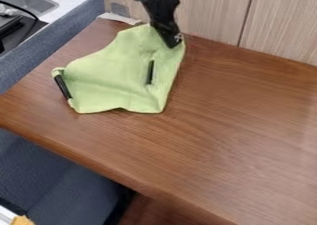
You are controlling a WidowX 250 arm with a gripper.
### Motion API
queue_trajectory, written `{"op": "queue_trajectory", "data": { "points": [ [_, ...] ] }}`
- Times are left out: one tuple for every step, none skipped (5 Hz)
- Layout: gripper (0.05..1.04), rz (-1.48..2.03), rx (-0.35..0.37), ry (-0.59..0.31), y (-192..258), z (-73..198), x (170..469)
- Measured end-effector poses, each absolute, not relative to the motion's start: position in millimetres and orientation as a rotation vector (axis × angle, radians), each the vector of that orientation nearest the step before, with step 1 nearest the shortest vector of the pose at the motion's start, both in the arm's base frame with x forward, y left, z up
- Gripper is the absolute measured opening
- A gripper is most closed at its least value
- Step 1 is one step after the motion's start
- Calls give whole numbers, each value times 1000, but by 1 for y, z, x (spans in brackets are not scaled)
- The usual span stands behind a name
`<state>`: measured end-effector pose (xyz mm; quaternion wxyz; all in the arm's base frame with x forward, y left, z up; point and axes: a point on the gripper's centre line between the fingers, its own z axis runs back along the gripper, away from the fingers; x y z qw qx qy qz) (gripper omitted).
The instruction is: Unfold the cloth from bottom left to the top right
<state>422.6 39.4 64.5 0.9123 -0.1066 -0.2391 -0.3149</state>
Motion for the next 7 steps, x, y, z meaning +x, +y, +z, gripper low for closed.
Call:
{"op": "queue_trajectory", "data": {
  "points": [
    [67,-662,-223,-493,40,62,428],
    [204,-675,-226,-483,39,64,430],
    [450,-687,-220,-473,39,64,429],
    [758,-694,-209,-469,41,63,428],
    [992,-718,-204,-468,42,66,426],
    [1004,-738,-158,-507,51,95,418],
    [999,-764,-117,-532,60,119,412]
  ]
}}
